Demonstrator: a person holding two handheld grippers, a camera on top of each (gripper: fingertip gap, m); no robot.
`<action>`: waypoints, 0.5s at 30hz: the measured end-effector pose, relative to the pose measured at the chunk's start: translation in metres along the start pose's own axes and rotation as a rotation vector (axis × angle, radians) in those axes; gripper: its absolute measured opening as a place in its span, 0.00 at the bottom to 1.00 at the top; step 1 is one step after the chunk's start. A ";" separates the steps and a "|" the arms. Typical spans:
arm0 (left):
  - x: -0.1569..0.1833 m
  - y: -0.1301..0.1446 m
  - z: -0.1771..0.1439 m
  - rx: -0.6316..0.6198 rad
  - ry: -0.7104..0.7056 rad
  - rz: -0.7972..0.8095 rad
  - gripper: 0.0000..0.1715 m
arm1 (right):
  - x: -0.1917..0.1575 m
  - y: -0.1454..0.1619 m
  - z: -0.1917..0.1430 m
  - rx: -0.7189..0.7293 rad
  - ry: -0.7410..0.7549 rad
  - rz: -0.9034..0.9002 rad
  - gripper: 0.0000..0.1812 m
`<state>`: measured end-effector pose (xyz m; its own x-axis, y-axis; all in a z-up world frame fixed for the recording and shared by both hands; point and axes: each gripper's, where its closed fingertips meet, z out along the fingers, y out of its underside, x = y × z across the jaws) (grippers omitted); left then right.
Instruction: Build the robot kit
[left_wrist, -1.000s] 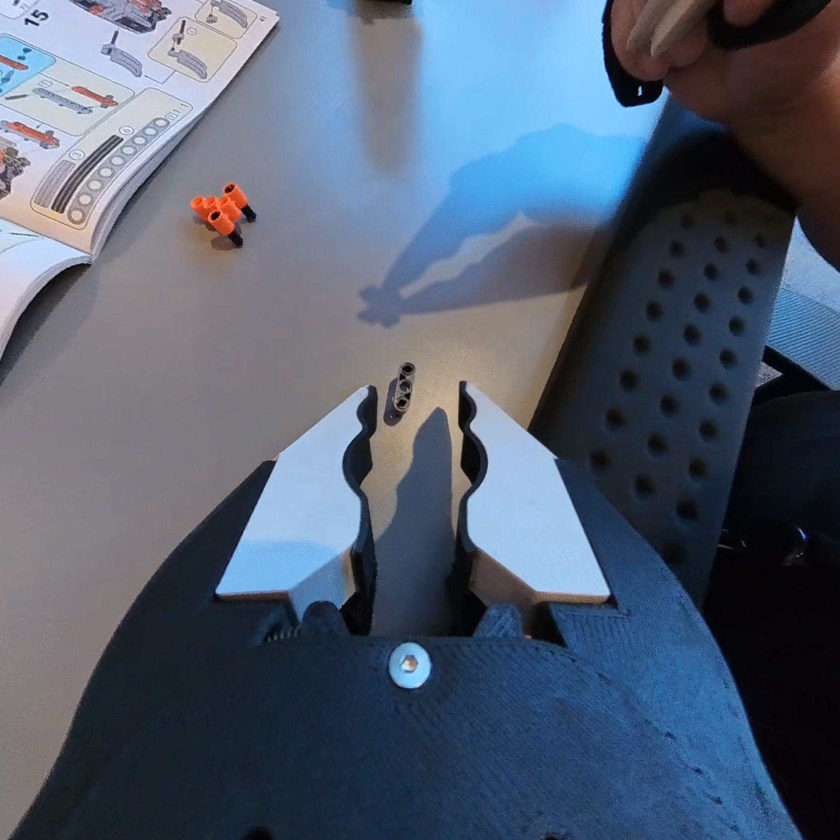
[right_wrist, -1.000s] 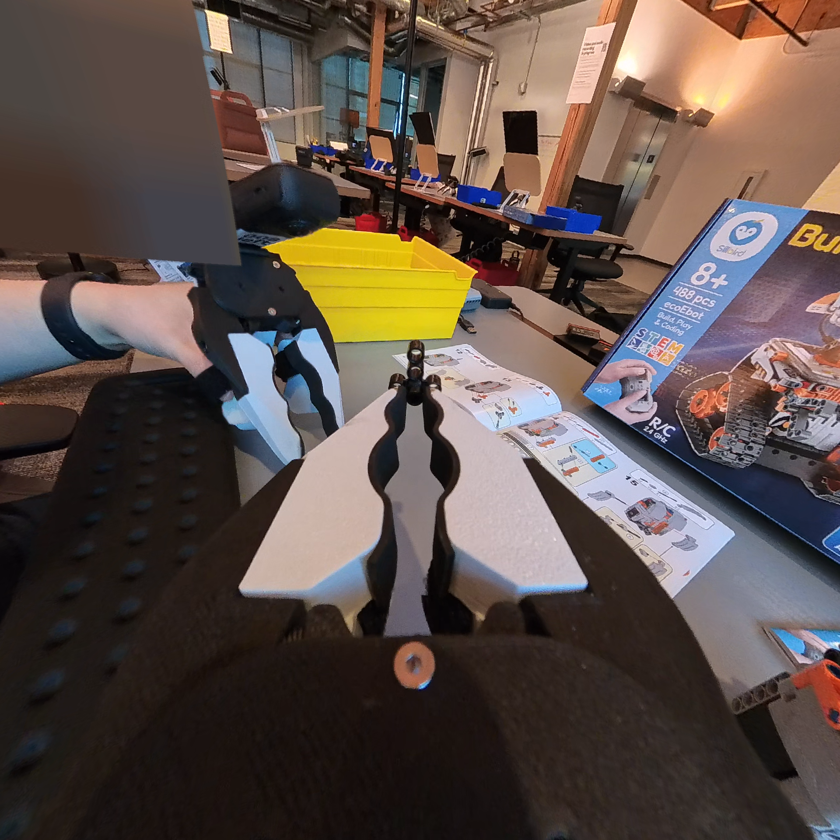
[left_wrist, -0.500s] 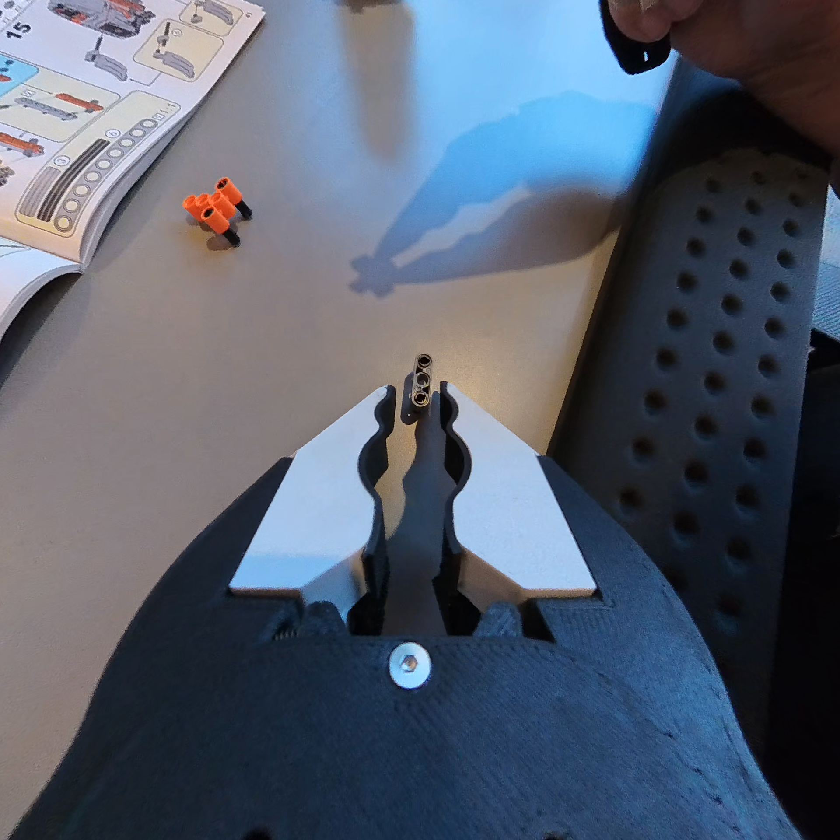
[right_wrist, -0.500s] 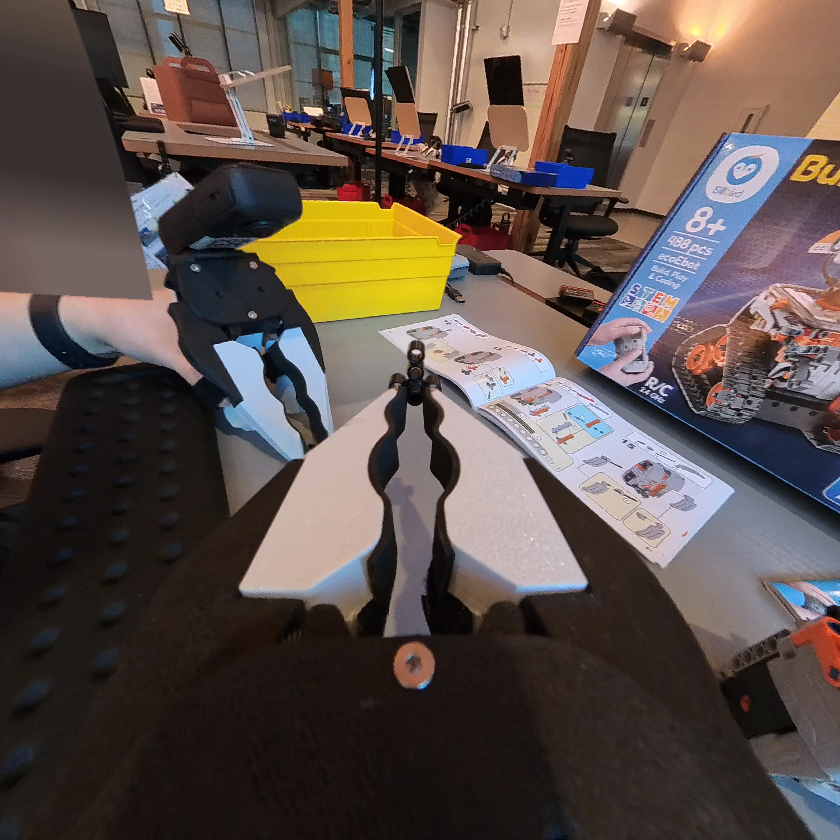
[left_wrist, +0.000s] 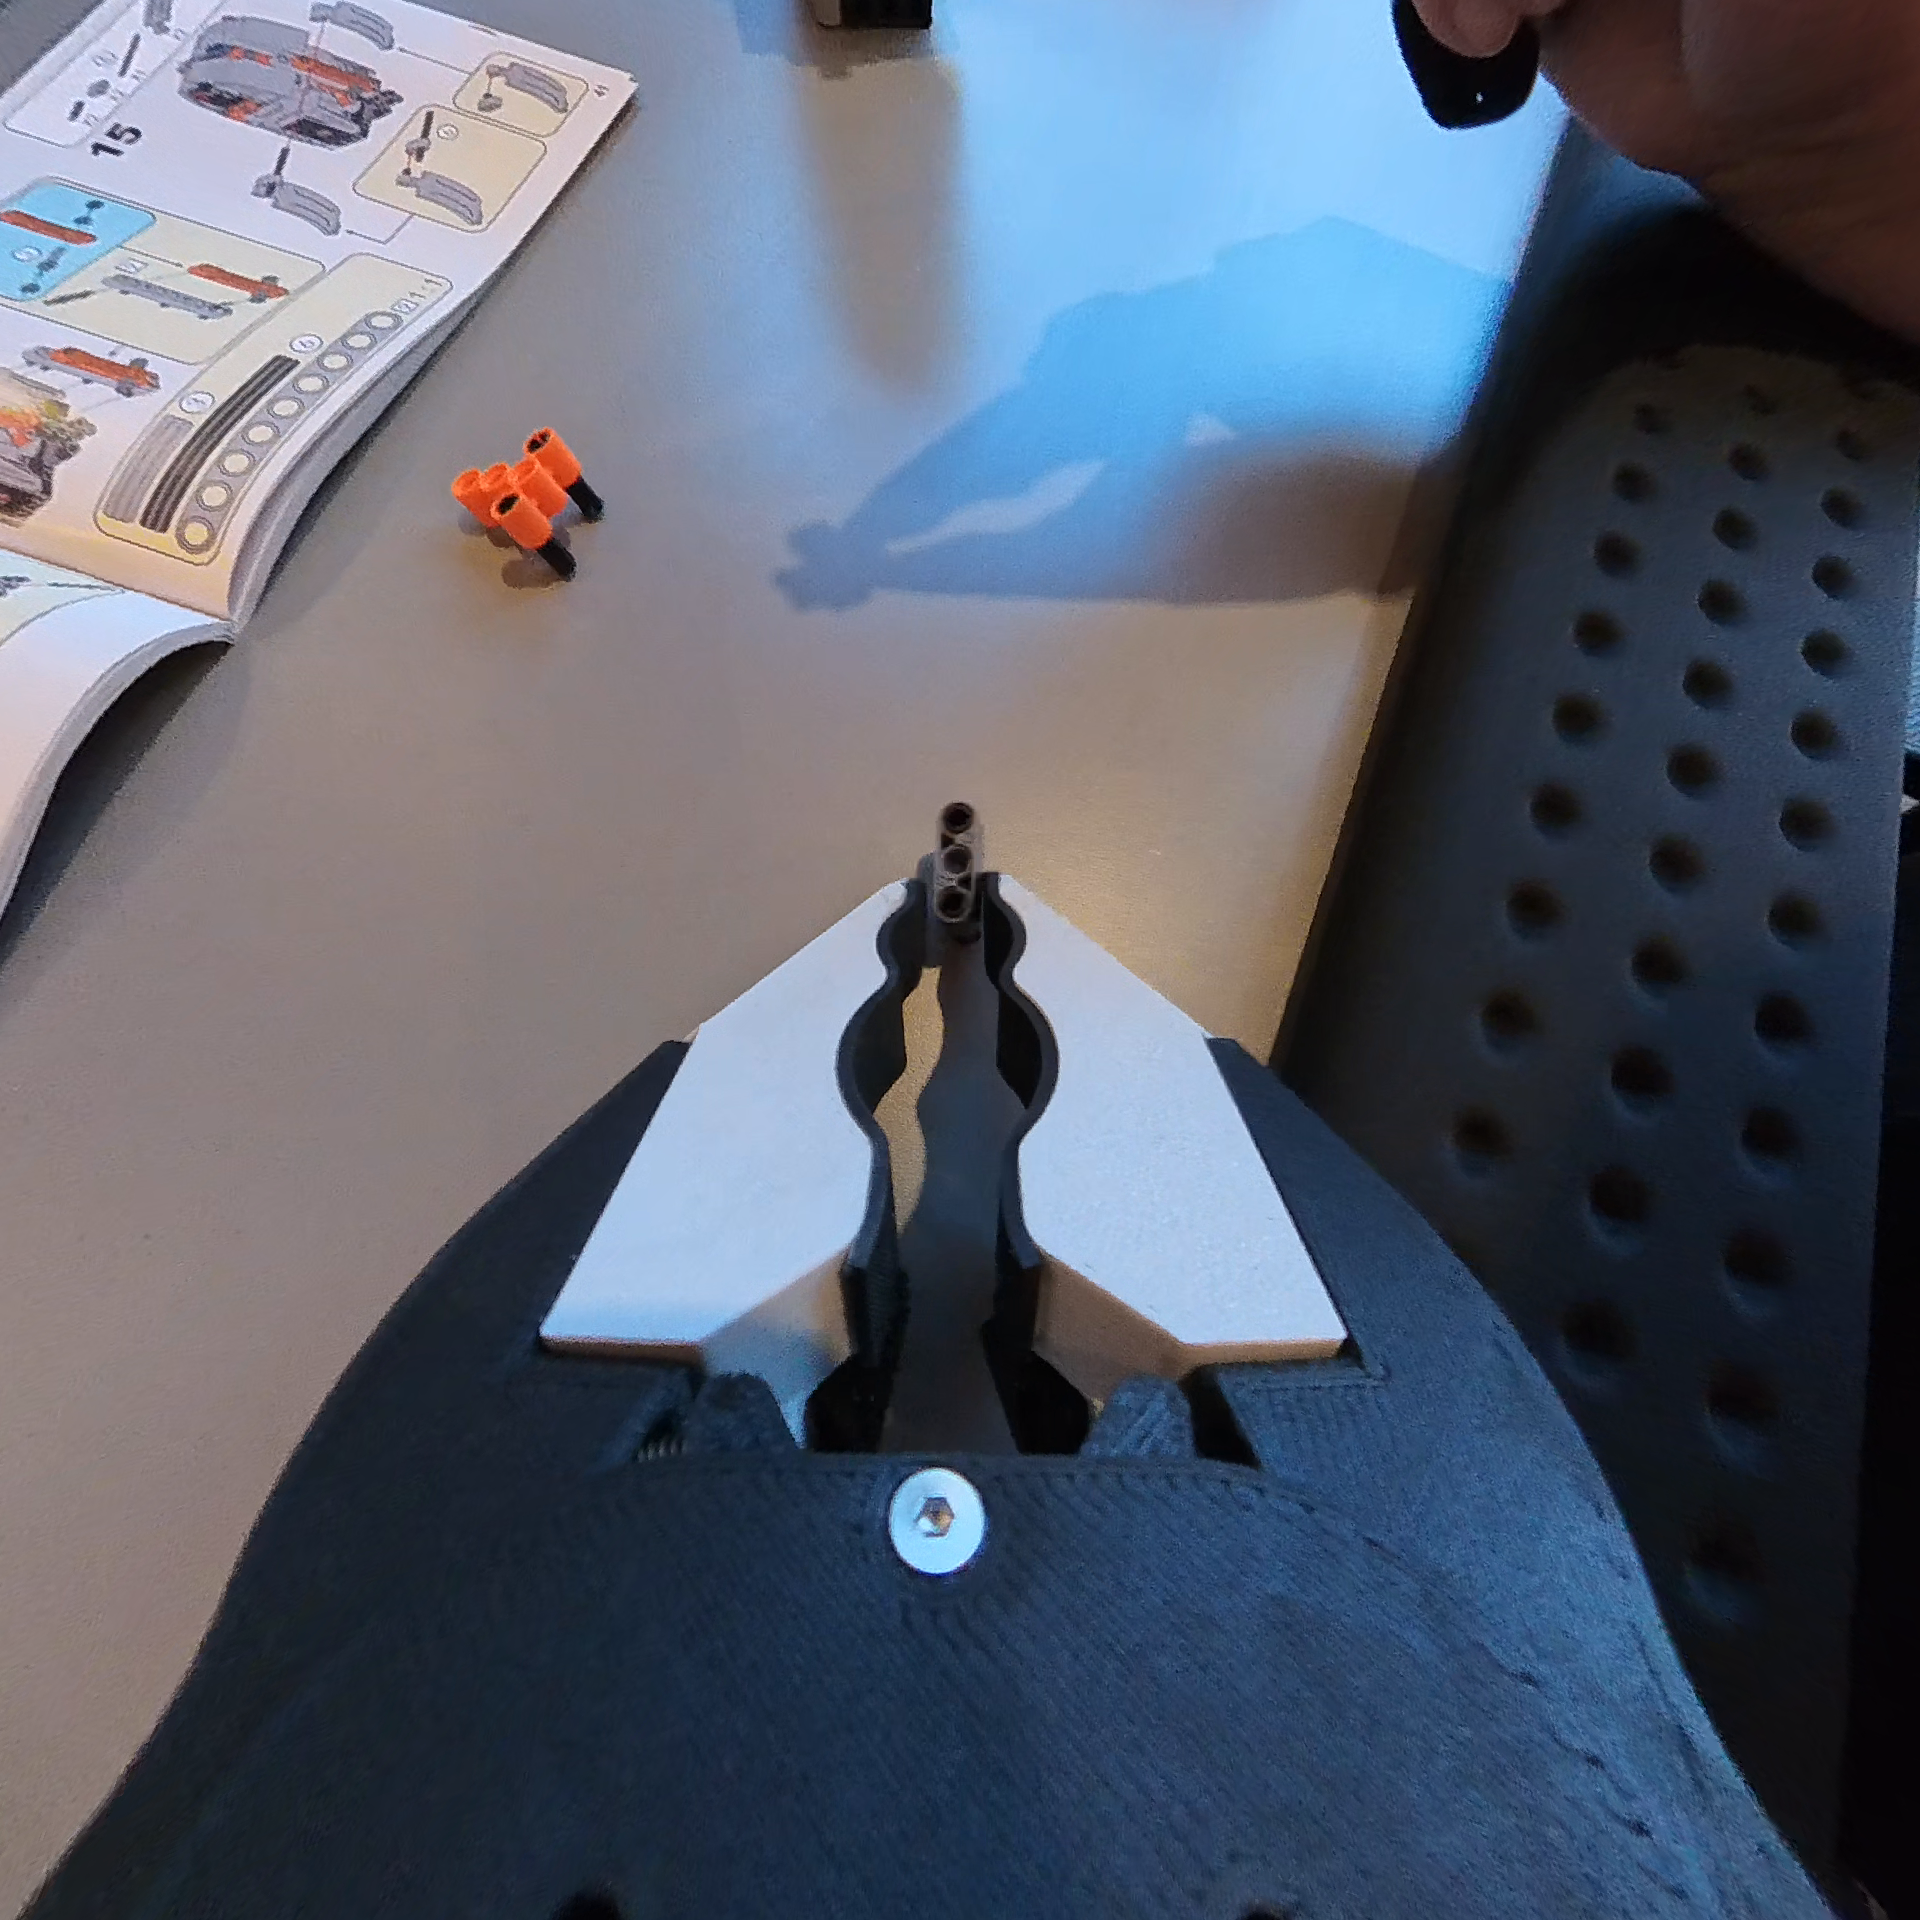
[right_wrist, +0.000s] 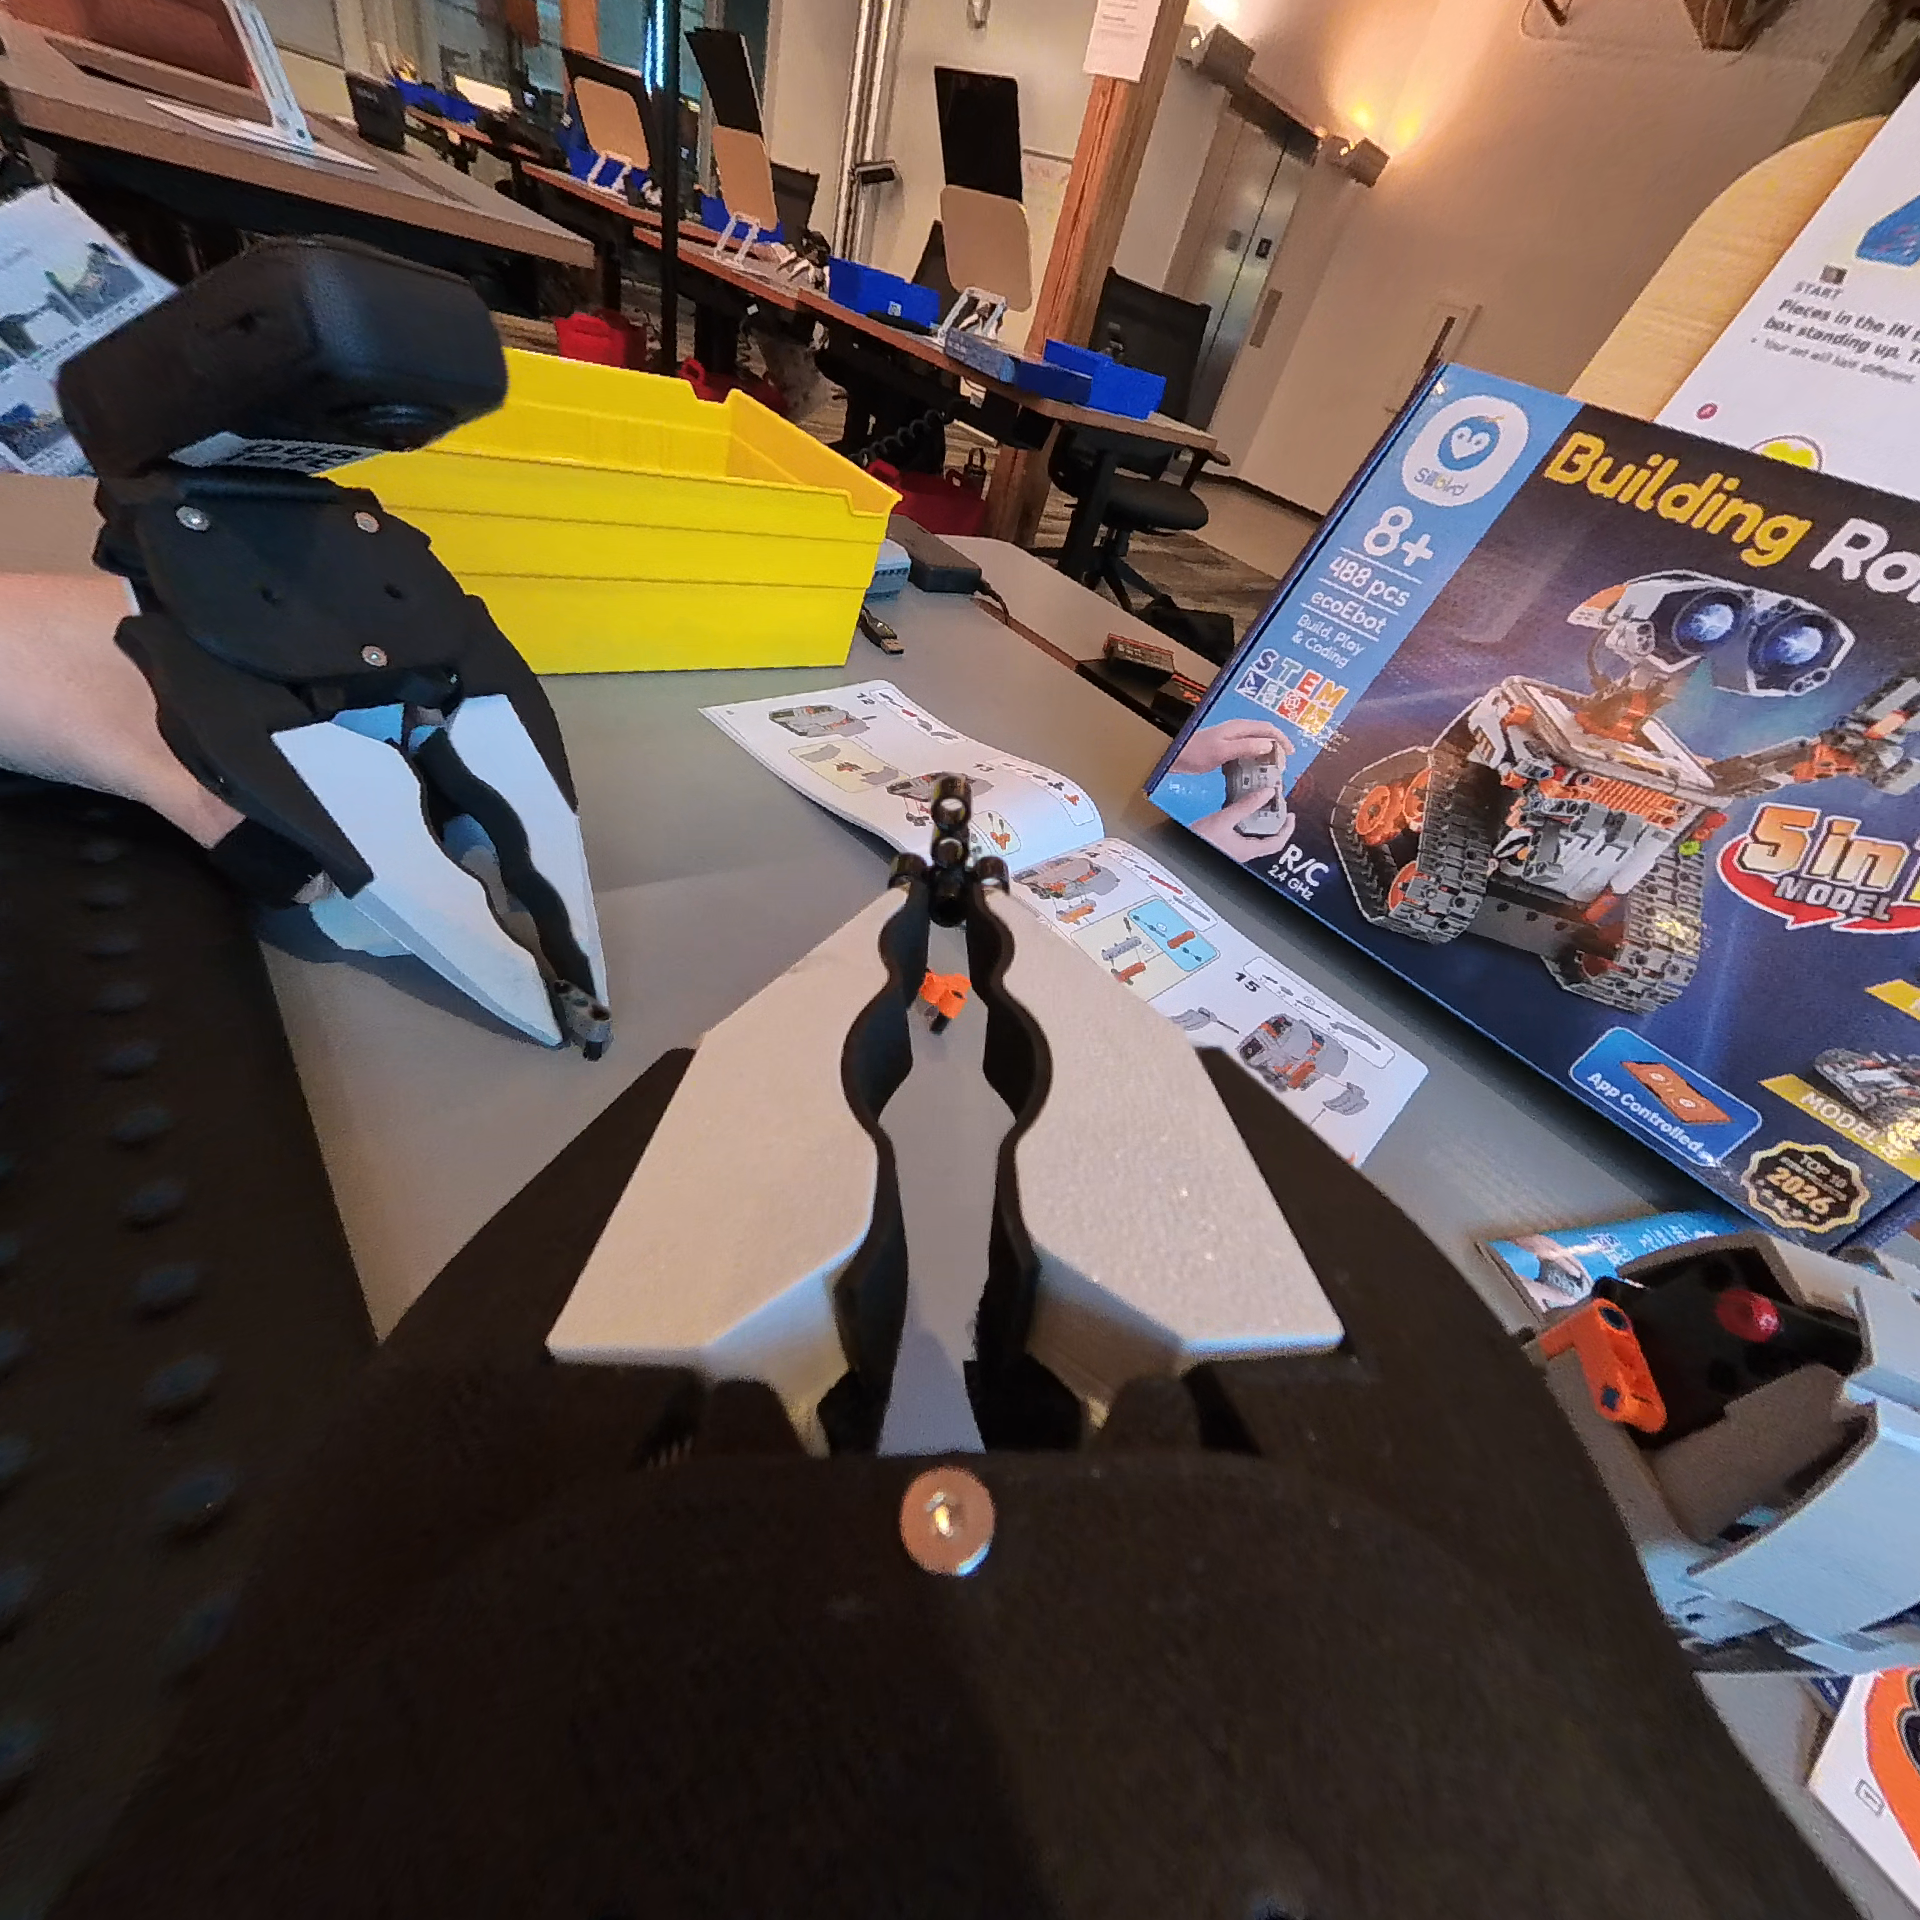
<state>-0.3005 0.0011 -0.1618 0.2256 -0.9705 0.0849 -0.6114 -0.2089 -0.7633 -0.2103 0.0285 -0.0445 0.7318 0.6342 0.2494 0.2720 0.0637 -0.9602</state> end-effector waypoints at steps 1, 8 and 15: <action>-0.001 0.000 0.000 0.000 -0.009 0.006 0.04 | 0.001 0.000 0.000 -0.002 0.003 0.006 0.02; -0.001 0.000 0.000 0.001 -0.014 0.011 0.03 | 0.007 0.003 -0.001 -0.012 0.022 0.052 0.02; 0.001 0.001 0.000 -0.002 -0.038 0.063 0.05 | 0.012 0.005 -0.002 -0.014 0.026 0.097 0.02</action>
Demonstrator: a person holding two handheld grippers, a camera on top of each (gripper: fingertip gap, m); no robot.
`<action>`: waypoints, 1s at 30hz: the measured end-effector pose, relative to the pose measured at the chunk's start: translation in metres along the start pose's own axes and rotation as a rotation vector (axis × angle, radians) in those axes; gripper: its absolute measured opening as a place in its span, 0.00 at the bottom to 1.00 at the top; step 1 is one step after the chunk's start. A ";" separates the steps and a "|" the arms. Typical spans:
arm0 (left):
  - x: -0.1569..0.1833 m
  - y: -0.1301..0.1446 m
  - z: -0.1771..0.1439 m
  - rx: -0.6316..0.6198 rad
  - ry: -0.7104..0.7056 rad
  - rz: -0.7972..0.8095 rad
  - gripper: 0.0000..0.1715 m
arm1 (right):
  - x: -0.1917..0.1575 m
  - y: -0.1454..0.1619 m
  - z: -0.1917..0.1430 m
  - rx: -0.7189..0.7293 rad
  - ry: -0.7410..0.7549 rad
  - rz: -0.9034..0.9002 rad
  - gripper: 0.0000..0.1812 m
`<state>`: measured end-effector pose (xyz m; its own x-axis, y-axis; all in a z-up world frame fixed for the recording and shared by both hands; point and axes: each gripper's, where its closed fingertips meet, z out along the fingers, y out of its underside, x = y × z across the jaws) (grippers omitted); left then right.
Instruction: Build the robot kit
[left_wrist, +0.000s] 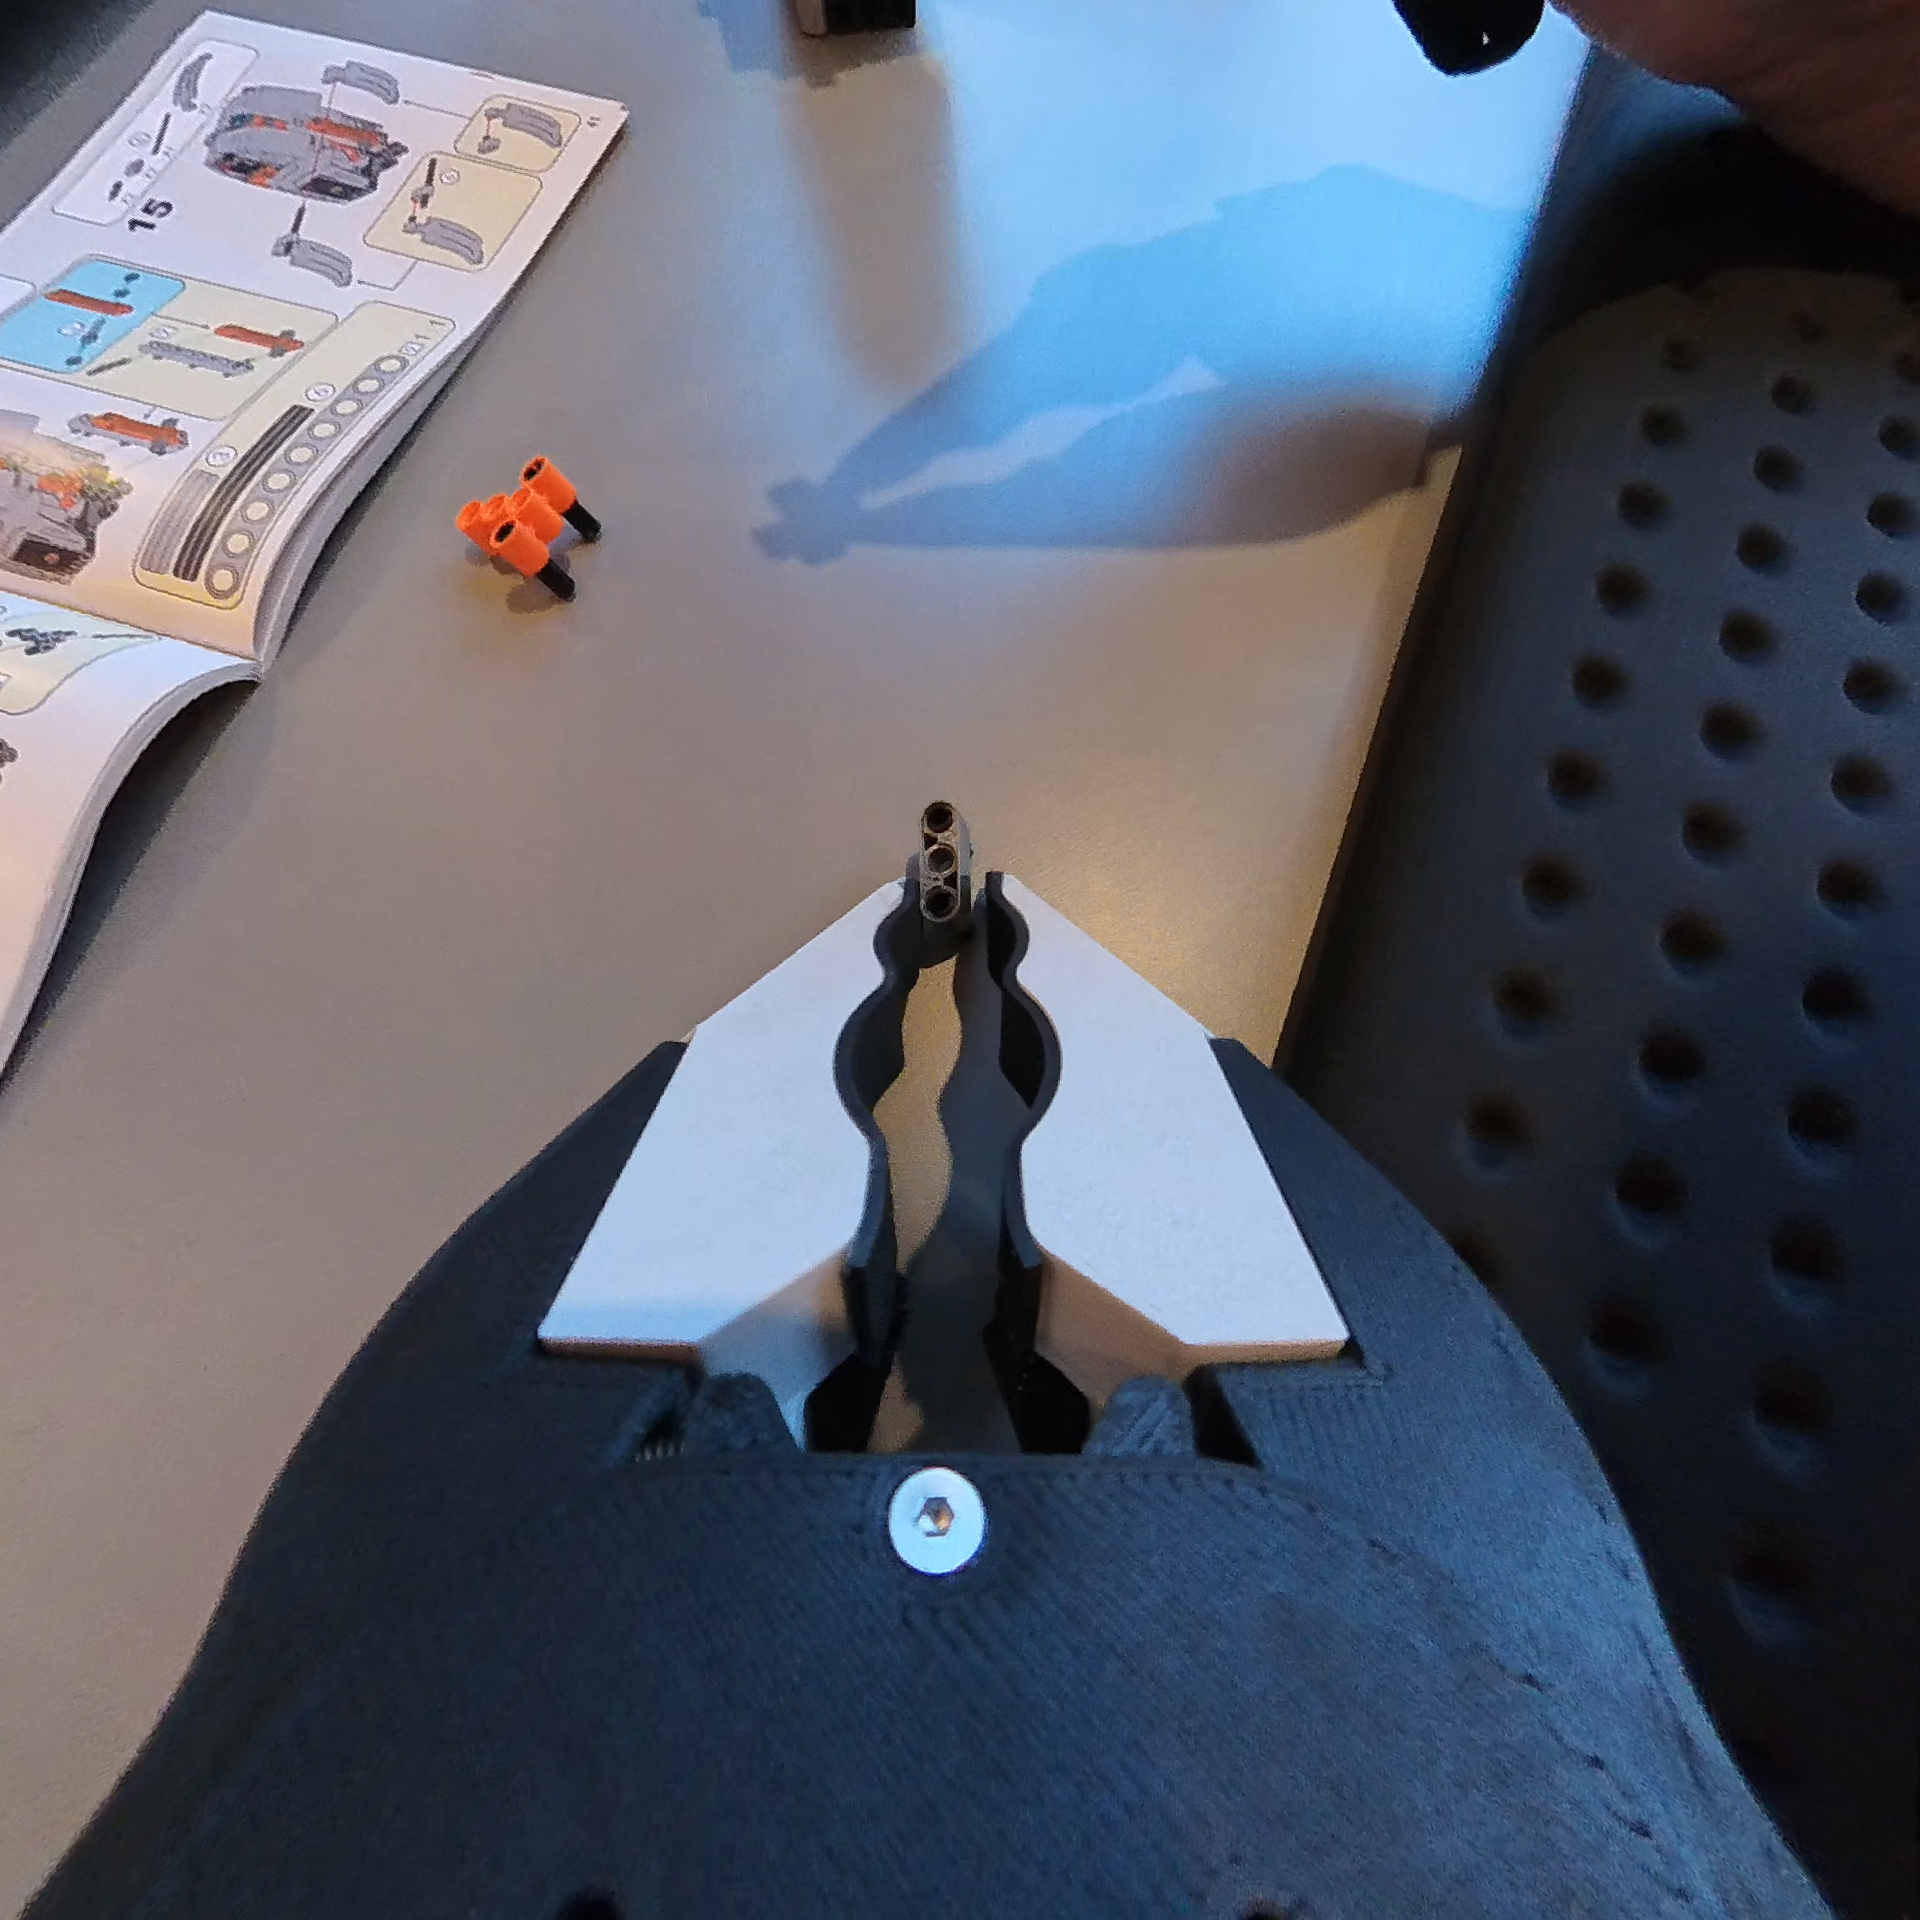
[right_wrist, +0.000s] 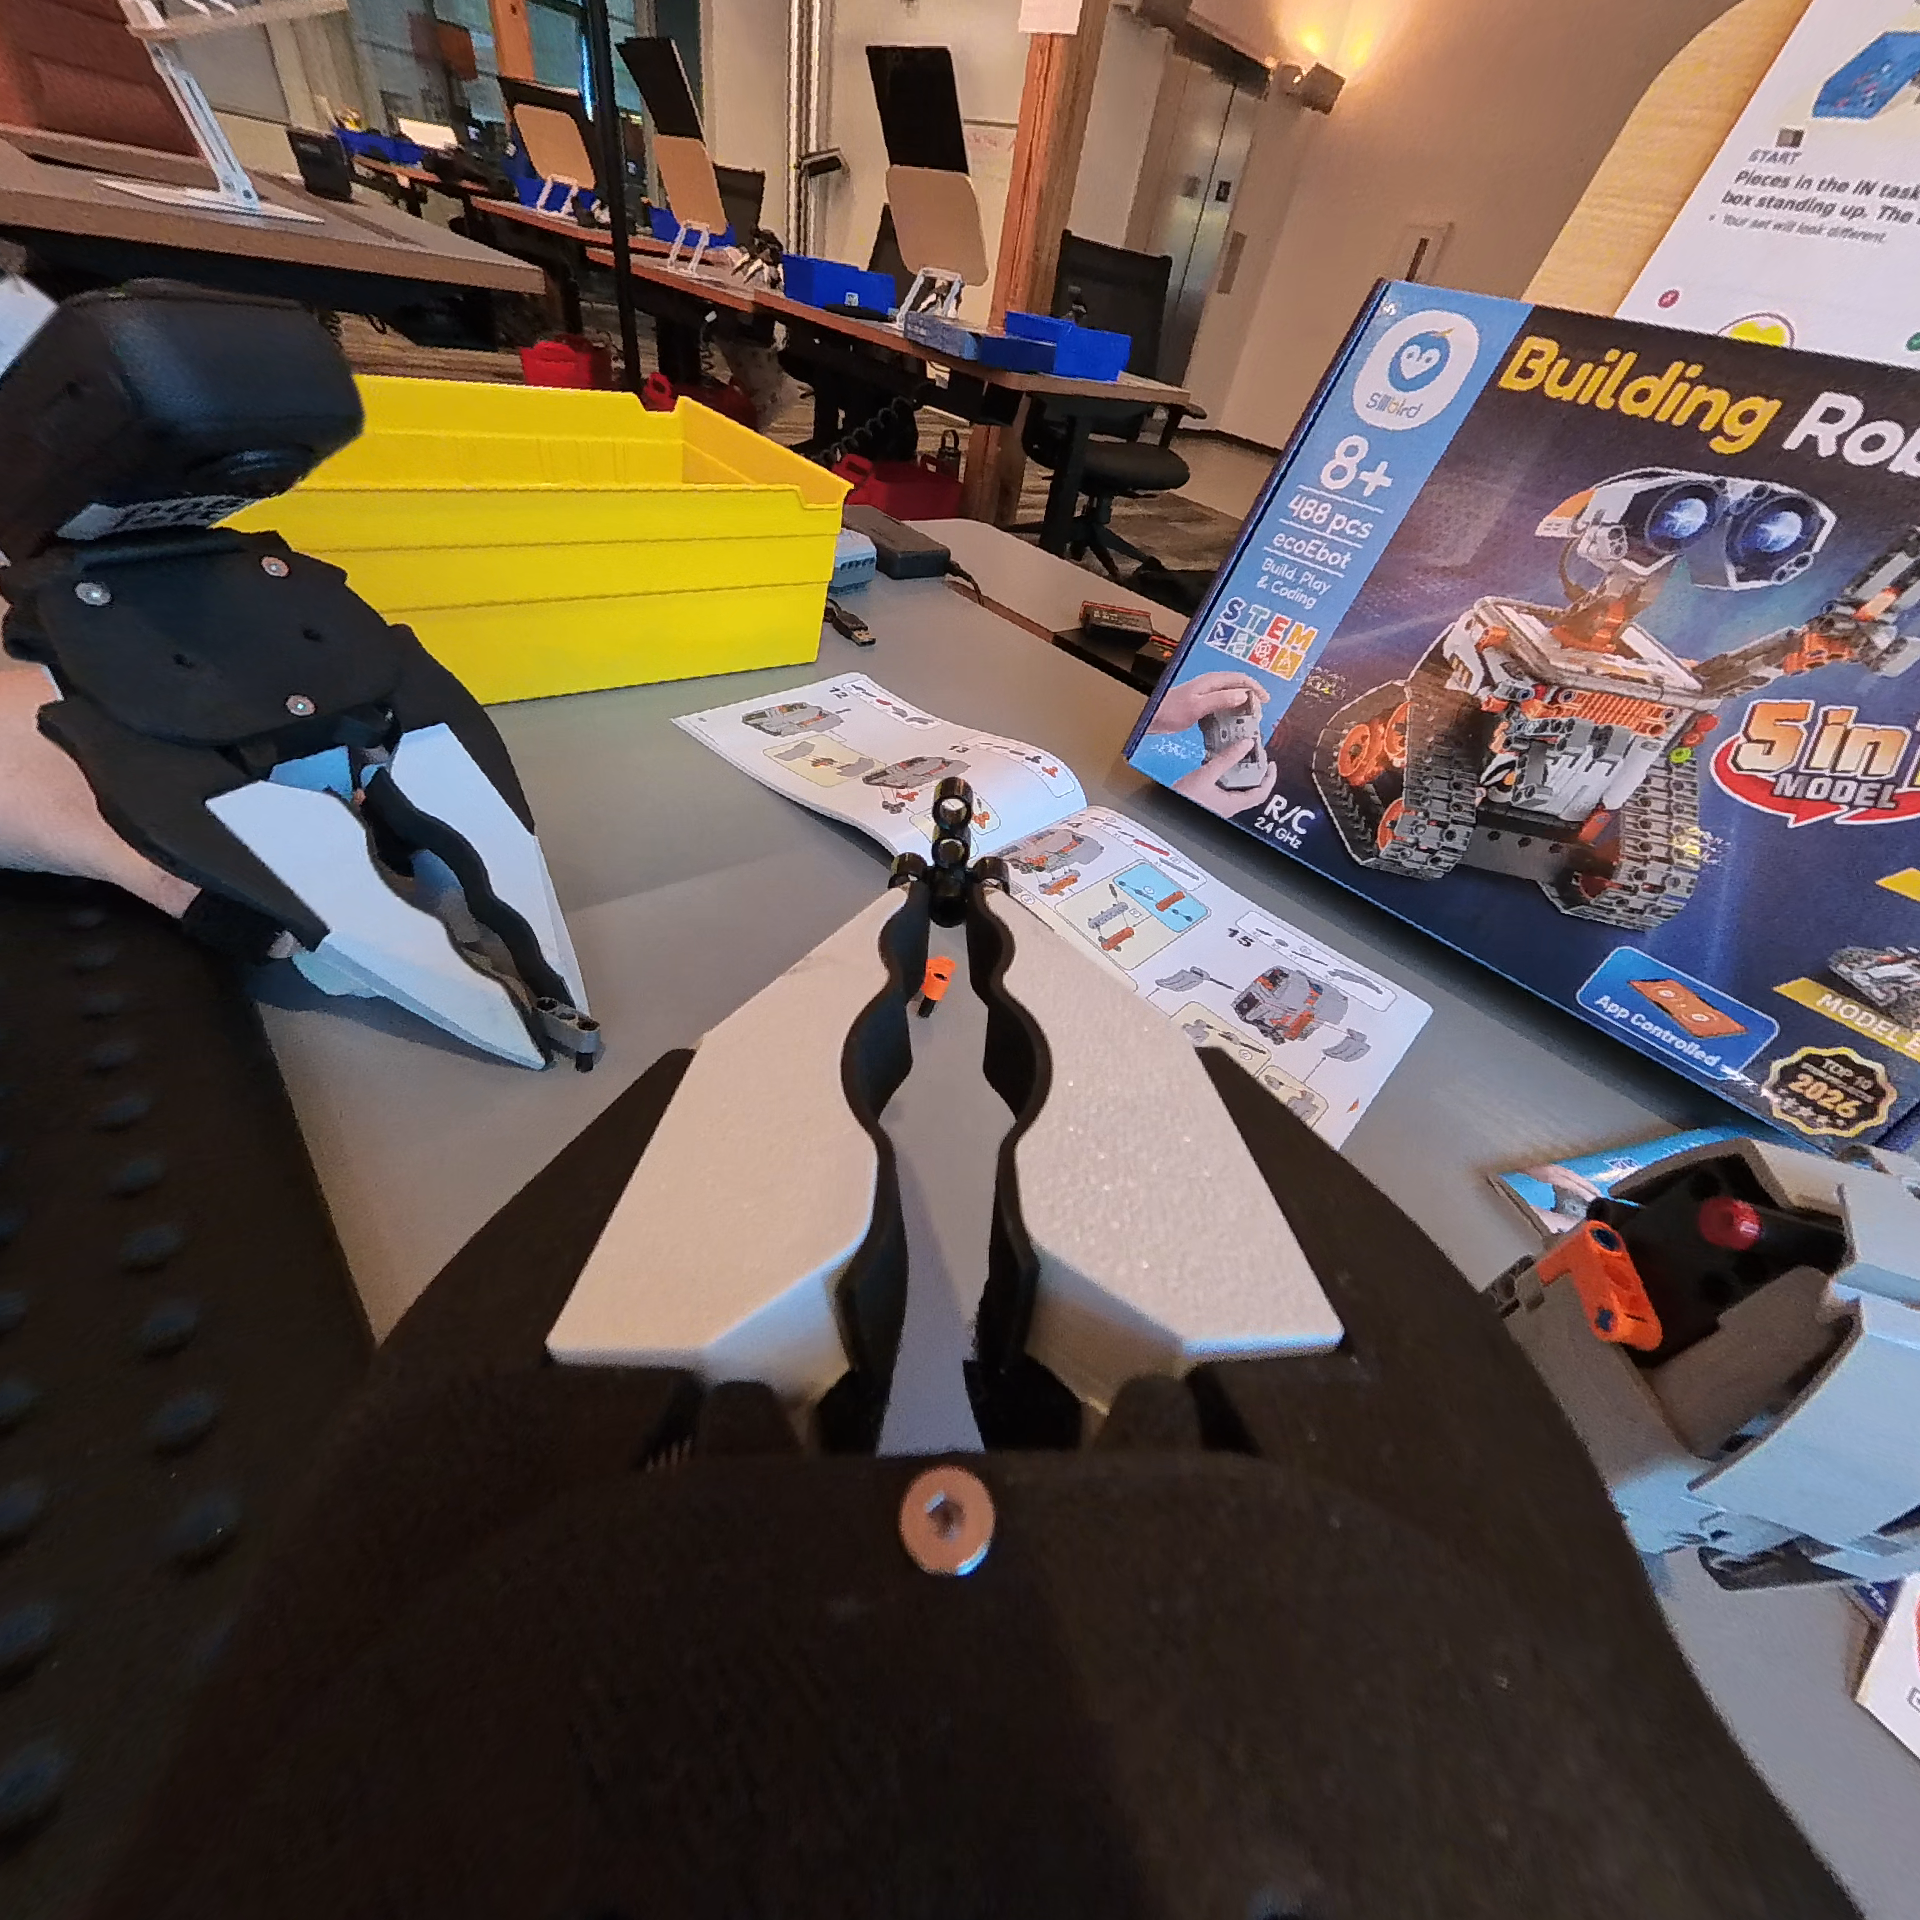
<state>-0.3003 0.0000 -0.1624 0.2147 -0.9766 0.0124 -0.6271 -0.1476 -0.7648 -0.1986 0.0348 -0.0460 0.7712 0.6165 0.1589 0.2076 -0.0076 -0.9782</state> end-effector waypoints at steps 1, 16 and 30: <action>0.000 0.000 0.000 -0.001 -0.006 0.005 0.05 | 0.001 0.000 0.000 0.000 0.001 0.005 0.02; 0.000 0.000 0.000 0.004 0.032 -0.035 0.06 | 0.005 0.005 0.000 -0.025 0.013 0.036 0.02; 0.001 -0.001 -0.001 0.006 0.044 -0.041 0.07 | 0.004 0.008 0.001 -0.038 -0.004 0.055 0.02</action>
<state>-0.3000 -0.0013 -0.1616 0.2070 -0.9757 0.0718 -0.6136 -0.1867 -0.7672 -0.1945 0.0374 -0.0528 0.7795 0.6176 0.1047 0.1883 -0.0715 -0.9795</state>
